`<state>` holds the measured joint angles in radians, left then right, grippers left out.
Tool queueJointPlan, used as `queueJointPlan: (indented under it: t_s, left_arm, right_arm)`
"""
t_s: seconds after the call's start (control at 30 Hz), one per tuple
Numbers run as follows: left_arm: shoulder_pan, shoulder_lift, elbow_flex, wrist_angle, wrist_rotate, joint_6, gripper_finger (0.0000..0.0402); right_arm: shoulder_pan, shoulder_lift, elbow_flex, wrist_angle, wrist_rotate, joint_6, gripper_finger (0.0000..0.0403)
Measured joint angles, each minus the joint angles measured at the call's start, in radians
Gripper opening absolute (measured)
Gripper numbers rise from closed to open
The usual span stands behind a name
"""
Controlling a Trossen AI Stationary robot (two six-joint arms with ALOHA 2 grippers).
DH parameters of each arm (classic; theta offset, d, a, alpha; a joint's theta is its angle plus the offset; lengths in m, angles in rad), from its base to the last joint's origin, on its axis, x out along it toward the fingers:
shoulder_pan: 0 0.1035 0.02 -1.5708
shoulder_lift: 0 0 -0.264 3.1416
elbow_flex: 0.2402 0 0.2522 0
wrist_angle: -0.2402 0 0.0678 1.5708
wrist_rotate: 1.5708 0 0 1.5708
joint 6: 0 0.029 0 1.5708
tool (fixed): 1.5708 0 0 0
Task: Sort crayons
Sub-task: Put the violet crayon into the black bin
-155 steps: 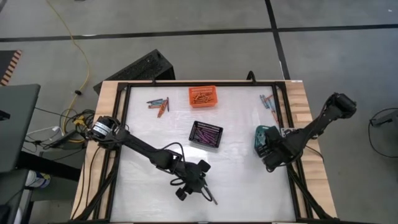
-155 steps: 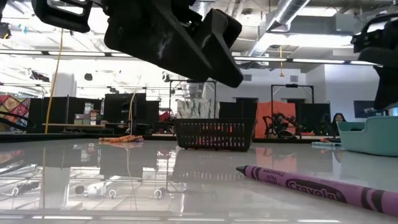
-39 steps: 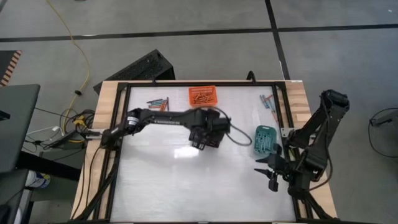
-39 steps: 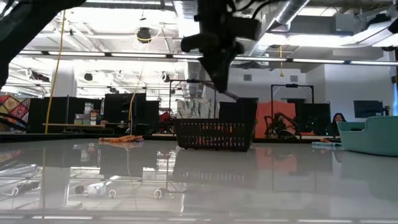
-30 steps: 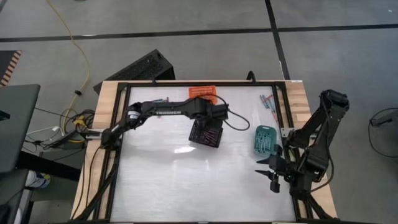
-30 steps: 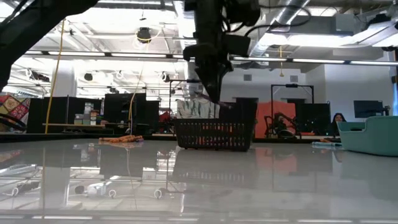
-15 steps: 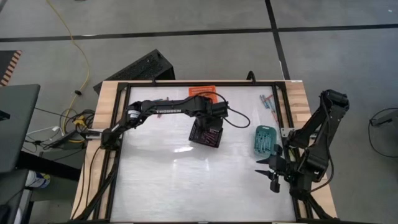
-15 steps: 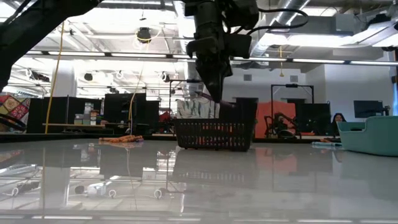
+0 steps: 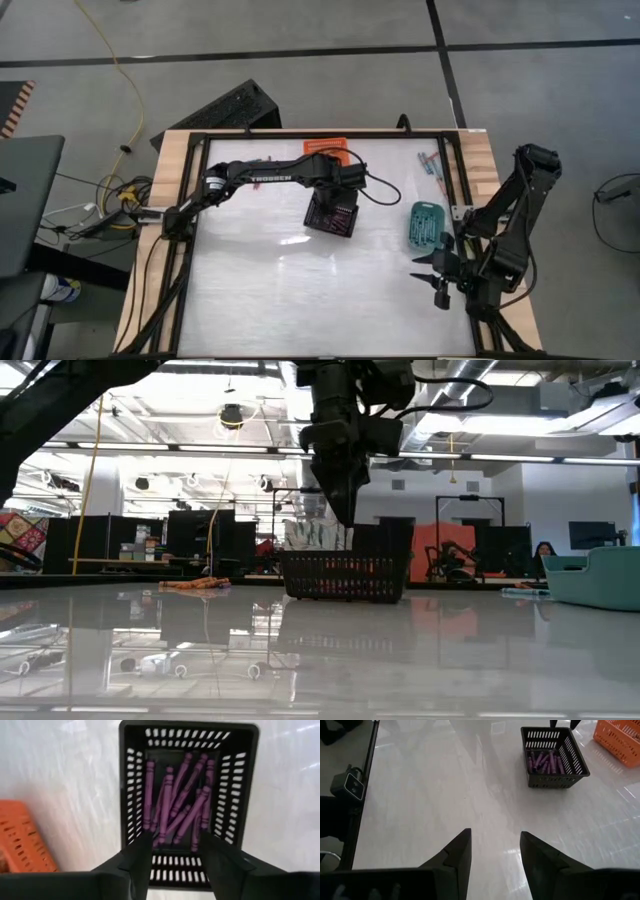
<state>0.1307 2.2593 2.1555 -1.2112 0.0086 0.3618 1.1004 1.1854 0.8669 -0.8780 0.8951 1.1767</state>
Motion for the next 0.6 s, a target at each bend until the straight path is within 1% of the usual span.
queueJointPlan:
  t_s: [0.1, 0.23, 0.33, 0.47, 0.6]
  left_arm:
    - [-0.004, -0.011, 0.0, -0.013, -0.041, 0.001, 0.0161]
    - [-0.015, -0.072, 0.0, -0.012, -0.091, 0.02, 0.0162]
    - [-0.022, -0.137, 0.0, -0.013, -0.119, 0.021, 0.0162]
    - [-0.033, -0.239, 0.0, -0.031, -0.129, 0.009, 0.0162]
    - [-0.054, -0.345, 0.0, -0.084, -0.136, -0.016, 0.0162]
  right_arm:
    - [0.0, 0.0, 0.0, 0.0, -0.001, -0.004, 0.0161]
    - [0.0, 0.0, 0.0, -0.003, -0.002, -0.006, 0.0161]
    - [0.0, 0.0, 0.0, -0.003, -0.001, -0.008, 0.0161]
    - [0.0, 0.0, 0.0, -0.003, 0.008, -0.008, 0.0161]
    - [0.0, 0.0, 0.0, 0.0, 0.027, -0.008, 0.0161]
